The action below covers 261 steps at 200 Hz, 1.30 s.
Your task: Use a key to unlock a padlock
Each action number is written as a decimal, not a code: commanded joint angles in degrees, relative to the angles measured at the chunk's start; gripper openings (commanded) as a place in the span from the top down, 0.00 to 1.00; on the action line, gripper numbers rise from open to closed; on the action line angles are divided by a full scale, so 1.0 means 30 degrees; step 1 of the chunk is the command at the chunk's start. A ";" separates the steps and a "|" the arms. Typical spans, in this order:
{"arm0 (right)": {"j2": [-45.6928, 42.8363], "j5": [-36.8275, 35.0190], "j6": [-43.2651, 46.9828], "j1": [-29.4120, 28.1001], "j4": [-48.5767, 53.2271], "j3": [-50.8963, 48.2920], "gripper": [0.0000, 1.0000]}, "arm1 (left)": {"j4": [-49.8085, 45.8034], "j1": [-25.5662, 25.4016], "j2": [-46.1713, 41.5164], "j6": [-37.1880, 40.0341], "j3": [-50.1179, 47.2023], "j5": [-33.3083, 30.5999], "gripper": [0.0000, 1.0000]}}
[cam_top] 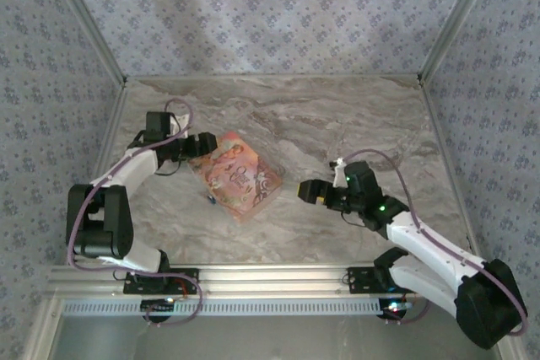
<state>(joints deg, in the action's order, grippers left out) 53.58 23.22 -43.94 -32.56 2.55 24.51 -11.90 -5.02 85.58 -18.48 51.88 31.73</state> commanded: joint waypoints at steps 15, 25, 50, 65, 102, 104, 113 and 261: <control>0.2121 -0.0336 -0.0894 -0.1821 -0.1036 0.0892 0.11 | -0.1209 -0.1100 -0.1112 0.0289 -0.0574 0.0459 0.22; 0.2997 -0.0315 -0.1007 -0.2238 -0.1364 0.1274 0.14 | -0.1153 -0.1368 -0.1456 -0.0043 -0.0997 0.0101 0.22; 0.4928 -0.0232 -0.1278 -0.2919 -0.2077 0.2235 0.22 | -0.0090 -0.2012 -0.2594 -0.1307 -0.2458 -0.0305 0.23; 0.5586 -0.0257 -0.1522 -0.3031 -0.2727 0.2498 0.25 | 0.0365 -0.2387 -0.3315 -0.1927 -0.3251 -0.0615 0.23; 0.6512 -0.0732 -0.1237 -0.2524 -0.2088 0.3720 0.30 | 0.1121 -0.3307 -0.5200 -0.3331 -0.4951 -0.1464 0.23; 0.6550 -0.0752 -0.1174 -0.2453 -0.2015 0.3811 0.30 | 0.1183 -0.3381 -0.5286 -0.3427 -0.5066 -0.1522 0.23; 0.6800 -0.0908 -0.0885 -0.2138 -0.1549 0.4254 0.30 | 0.1523 -0.3711 -0.5688 -0.3852 -0.5528 -0.1729 0.23; 1.4662 0.0463 0.2467 0.2393 0.1363 1.2021 0.32 | 0.5945 -0.8615 -0.3384 -0.7757 -0.5047 -0.6638 0.23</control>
<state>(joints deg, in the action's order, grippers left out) 95.96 20.95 -37.67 -25.04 5.08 57.89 1.58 -29.32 72.14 -40.42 33.06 10.41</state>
